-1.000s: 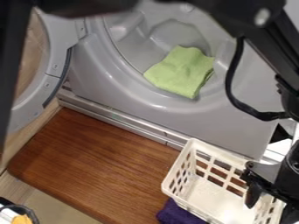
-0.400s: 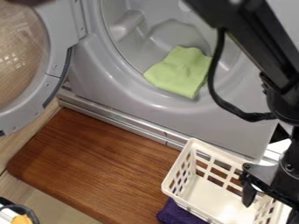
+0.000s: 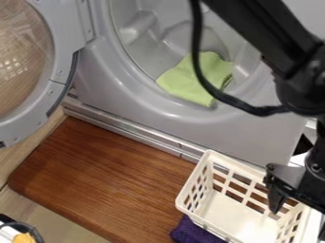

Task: Move the white basket to the right on top of the blue cloth

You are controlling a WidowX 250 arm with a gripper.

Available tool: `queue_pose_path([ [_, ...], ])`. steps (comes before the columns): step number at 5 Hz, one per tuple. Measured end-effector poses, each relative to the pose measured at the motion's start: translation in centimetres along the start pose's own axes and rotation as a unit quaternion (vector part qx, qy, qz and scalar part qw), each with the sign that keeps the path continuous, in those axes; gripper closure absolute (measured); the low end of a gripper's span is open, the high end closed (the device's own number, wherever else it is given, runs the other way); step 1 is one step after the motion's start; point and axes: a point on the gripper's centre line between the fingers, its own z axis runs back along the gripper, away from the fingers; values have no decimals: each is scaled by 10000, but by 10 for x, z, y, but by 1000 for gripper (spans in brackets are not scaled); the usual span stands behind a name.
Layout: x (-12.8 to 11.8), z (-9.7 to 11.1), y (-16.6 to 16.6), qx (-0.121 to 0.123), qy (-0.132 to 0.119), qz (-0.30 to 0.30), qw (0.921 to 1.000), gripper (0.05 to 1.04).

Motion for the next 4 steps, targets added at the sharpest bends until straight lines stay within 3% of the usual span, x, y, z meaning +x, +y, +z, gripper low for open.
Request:
queue_pose_path([
  [1,-3,22,8,-45,-286,58,9996,83],
  [2,2,39,16,63,-488,56,9988,83],
  [4,9,48,32,342,-344,105,9988,83],
])
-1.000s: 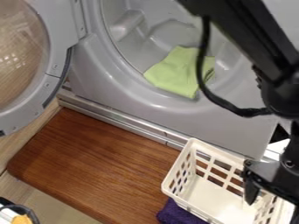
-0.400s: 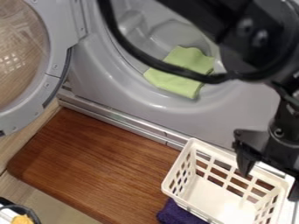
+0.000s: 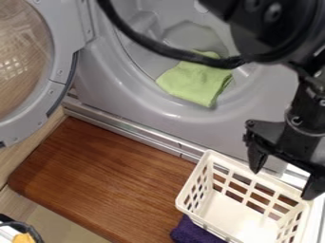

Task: Move the white basket to the right on top of the blue cloth

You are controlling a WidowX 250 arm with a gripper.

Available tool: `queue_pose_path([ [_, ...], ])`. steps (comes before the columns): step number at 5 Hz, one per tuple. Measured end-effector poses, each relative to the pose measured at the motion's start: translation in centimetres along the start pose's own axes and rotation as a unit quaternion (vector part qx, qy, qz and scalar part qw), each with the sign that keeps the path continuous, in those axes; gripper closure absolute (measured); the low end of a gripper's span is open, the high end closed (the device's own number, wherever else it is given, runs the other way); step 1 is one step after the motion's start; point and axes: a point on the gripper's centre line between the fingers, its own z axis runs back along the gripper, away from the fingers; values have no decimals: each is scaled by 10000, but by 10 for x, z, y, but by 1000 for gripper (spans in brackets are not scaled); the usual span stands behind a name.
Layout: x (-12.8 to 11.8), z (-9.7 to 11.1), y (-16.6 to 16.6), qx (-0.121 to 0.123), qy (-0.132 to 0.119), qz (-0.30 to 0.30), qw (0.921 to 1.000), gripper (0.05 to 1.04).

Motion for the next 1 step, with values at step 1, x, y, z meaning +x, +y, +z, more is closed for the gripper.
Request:
queue_pose_path([
  [1,0,0,0,4,6,0,10000,83],
])
